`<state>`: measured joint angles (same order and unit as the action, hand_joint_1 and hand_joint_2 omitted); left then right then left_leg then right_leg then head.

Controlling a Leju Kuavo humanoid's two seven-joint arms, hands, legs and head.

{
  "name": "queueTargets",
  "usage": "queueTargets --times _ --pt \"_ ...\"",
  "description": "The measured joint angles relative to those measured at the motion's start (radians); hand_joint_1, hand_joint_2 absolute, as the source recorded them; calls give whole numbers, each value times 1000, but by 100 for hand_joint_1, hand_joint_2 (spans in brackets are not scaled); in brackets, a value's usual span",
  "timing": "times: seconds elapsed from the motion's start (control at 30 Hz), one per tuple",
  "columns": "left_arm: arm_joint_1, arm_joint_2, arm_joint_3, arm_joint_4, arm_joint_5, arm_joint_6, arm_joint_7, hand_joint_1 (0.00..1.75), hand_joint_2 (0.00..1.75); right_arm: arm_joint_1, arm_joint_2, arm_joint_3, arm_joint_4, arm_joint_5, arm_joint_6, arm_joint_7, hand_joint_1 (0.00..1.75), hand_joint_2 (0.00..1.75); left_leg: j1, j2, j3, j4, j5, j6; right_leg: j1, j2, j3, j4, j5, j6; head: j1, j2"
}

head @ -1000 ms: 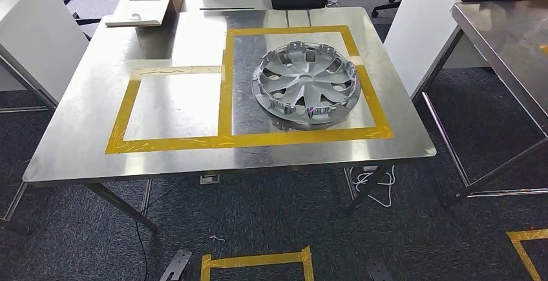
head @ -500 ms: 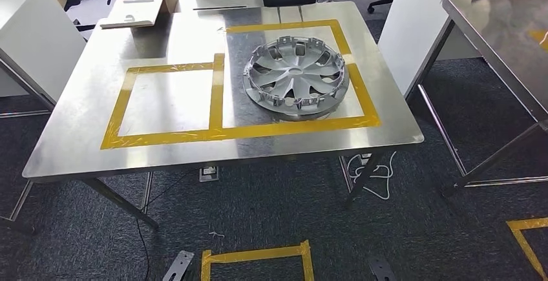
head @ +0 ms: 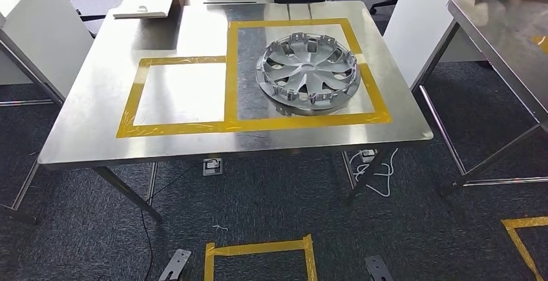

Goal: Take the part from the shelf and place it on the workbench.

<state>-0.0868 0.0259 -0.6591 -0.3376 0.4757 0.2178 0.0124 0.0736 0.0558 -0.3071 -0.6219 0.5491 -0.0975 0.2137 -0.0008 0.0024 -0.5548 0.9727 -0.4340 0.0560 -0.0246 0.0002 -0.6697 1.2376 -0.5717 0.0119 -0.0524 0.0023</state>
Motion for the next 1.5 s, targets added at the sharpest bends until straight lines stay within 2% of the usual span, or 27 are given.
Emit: queueTargets --times 0.03,0.07,0.1,0.17,0.2,0.27,0.37,0.43,0.53,0.57,0.6,0.63,0.7,0.77,0.87,0.93,0.97,1.03,1.07,1.1,1.13,1.2,1.27,1.33,1.4,1.43,1.5 --pt "1 0 0 0 0 0 0 0 0 1 -1 0 0 -2 -1 0 0 0 -2 0 -7 1 4 1 0 0 -15 43 -16 2 0 0" --pt "1 0 -1 0 0 0 1 0 0 1 -2 0 0 -4 -1 0 0 0 -3 0 -12 2 8 1 0 0 -16 57 -20 7 0 0" --pt "1 0 -2 0 0 0 1 0 0 2 -2 1 0 -6 -2 0 0 0 -4 0 -17 4 10 0 0 0 1 34 -10 13 0 0" --pt "1 -1 -4 0 0 0 2 0 0 1 -4 4 0 -12 -4 0 0 0 -4 0 -25 11 13 -3 0 -1 75 -88 28 26 0 0" --pt "1 -1 -4 0 0 0 2 0 0 0 -4 7 0 -15 -6 0 0 0 -7 0 -30 17 14 -7 1 -1 117 -161 47 28 0 0" --pt "0 -1 -5 0 2 1 2 0 0 0 -6 13 0 -19 -11 0 0 0 -11 0 -37 26 17 -16 4 0 159 -244 67 16 -2 0" --pt "2 1 -6 0 6 2 1 0 0 5 -6 25 0 -17 -36 -6 0 0 -7 -1 -44 30 23 -35 6 1 157 -254 79 -7 -2 0" --pt "3 2 -6 0 9 4 0 0 0 7 -5 39 -2 0 -76 -20 0 0 -2 -3 -62 71 -14 -49 1 0 154 -256 91 -20 -5 0" --pt "4 2 -6 0 13 8 -2 0 0 12 -7 68 -7 47 -137 -27 0 0 8 -3 -131 254 -125 -66 2 -1 139 -255 104 -27 -10 0" --pt "5 2 -7 0 12 9 -2 0 0 14 -9 78 -7 52 -136 -23 0 0 11 -3 -144 300 -142 -69 3 -1 134 -254 107 -27 -10 0" --pt "5 2 -8 0 12 9 -2 0 0 16 -10 88 -7 48 -122 -18 0 0 13 -3 -140 311 -141 -70 3 -1 131 -254 110 -26 -10 0" --pt "5 1 -8 0 11 10 -2 0 0 17 -11 94 -7 35 -100 -18 0 0 13 -3 -115 279 -122 -69 4 -1 129 -254 112 -25 -10 0" --pt "2 1 -9 0 12 9 -2 0 0 19 -12 99 -11 0 -52 -22 0 0 12 -4 -30 145 -69 -60 4 0 127 -254 116 -20 -10 0" --pt "-2 1 -9 -1 15 7 -1 0 0 18 -12 101 -20 -26 -3 -25 0 0 6 -5 27 43 -46 -48 7 0 123 -253 122 -11 -10 0" --pt "-2 -1 -9 -2 22 2 -1 0 0 12 -17 112 -27 -44 46 -28 0 0 2 -4 30 17 -39 -31 7 -1 113 -253 132 8 -10 0" --pt "-1 -2 -9 -4 26 1 -1 0 0 11 -24 119 -27 -57 60 -35 0 0 5 -1 26 3 -22 -16 7 -1 93 -222 111 10 -8 0" --pt "-1 -2 -9 -6 27 1 -1 0 0 9 -27 122 -27 -65 64 -39 0 0 6 1 22 -3 -14 -10 7 -1 70 -175 83 6 -6 0" --pt "0 -4 -8 -8 31 1 -2 0 0 7 -33 126 -26 -79 68 -48 0 0 2 2 6 -3 -2 -3 6 -1 10 -37 15 -2 -5 0" --pt "1 -5 -8 -8 33 2 -2 0 0 6 -35 129 -26 -85 69 -50 0 0 0 2 -1 -3 3 -2 5 -1 -11 20 -6 -1 -5 0" --pt "3 -6 -8 -8 36 2 -2 0 0 6 -37 132 -25 -89 69 -52 0 0 -1 2 -8 -2 7 -2 5 -1 -16 45 -14 4 -5 0" --pt "4 -6 -8 -8 37 3 -2 0 0 6 -39 137 -25 -92 69 -52 0 0 -1 2 -14 0 11 -3 4 -1 2 25 -6 12 -5 0" --pt "5 -8 -8 -8 41 4 -3 0 0 3 -42 145 -25 -96 69 -53 0 0 -1 2 -24 9 16 -8 1 -1 88 -115 34 28 -4 0" --pt "5 -8 -8 -8 44 4 -5 0 0 -1 -43 149 -24 -101 69 -53 0 0 -5 2 -34 21 18 -17 2 0 153 -232 64 23 -6 0" --pt "6 -8 -8 -8 46 4 -5 0 0 -2 -44 152 -24 -105 69 -53 0 0 -6 2 -38 25 22 -29 8 2 159 -251 74 7 -7 0" --pt "9 -7 -8 -8 47 4 -5 0 0 -3 -43 155 -23 -106 69 -53 0 0 -1 0 -44 32 19 -41 6 1 156 -253 84 -9 -7 0" --pt "11 -7 -8 -8 47 4 -5 0 0 -3 -43 157 -22 -107 69 -53 0 0 1 -1 -53 51 2 -47 3 0 154 -255 90 -16 -9 0" --pt "12 -6 -8 -8 48 4 -5 0 0 -4 -42 160 -22 -107 69 -53 0 0 7 -3 -92 149 -71 -59 1 0 145 -255 101 -26 -12 0"
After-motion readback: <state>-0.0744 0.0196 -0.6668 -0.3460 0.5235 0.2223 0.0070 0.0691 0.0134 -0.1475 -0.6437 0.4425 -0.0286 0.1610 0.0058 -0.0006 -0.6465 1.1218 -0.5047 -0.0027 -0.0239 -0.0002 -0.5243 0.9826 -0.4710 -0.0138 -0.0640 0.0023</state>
